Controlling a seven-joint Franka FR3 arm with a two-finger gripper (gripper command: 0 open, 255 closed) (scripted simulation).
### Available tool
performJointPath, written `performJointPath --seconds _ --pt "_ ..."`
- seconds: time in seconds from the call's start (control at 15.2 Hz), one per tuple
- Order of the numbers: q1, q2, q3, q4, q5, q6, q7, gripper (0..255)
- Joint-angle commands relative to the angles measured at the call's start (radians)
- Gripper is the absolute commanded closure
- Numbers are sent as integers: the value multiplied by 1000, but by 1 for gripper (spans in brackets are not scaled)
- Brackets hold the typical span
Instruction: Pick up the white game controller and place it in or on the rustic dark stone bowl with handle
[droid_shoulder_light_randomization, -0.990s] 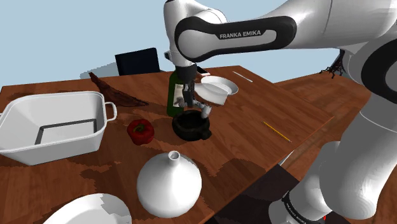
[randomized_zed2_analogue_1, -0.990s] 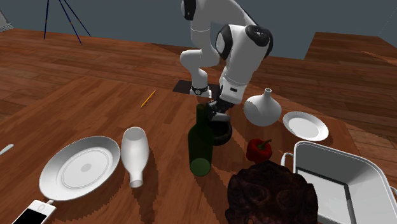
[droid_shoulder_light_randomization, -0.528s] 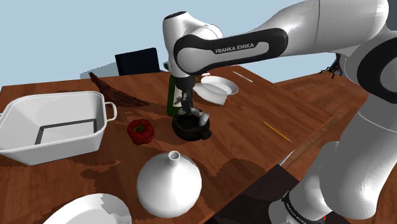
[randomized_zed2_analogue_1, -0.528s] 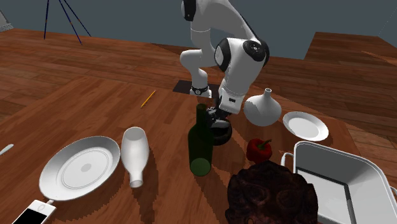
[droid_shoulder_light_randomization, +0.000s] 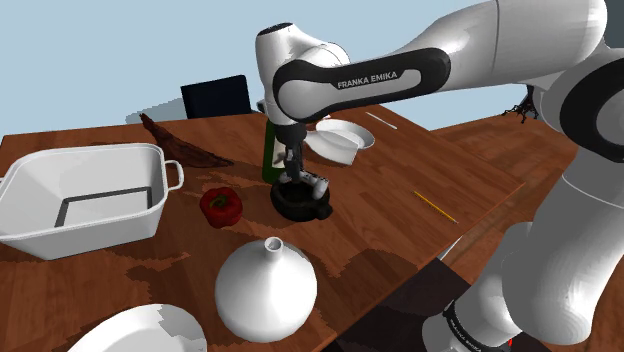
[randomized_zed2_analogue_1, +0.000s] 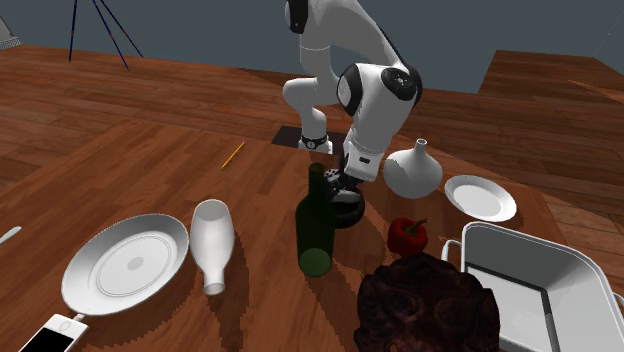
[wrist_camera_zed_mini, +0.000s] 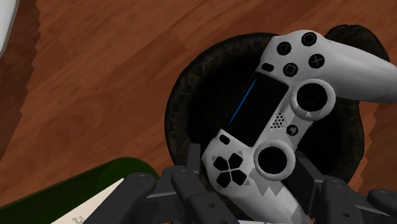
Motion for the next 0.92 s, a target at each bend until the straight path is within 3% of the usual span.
performJointPath --seconds 0.0,0.33,0.59,0.86 --pt "0 0 0 0 0 0 0 0" --pt "0 0 0 0 0 0 0 0" --pt "13 13 10 140 5 -128 -5 0" --pt "13 13 10 140 5 -128 -5 0"
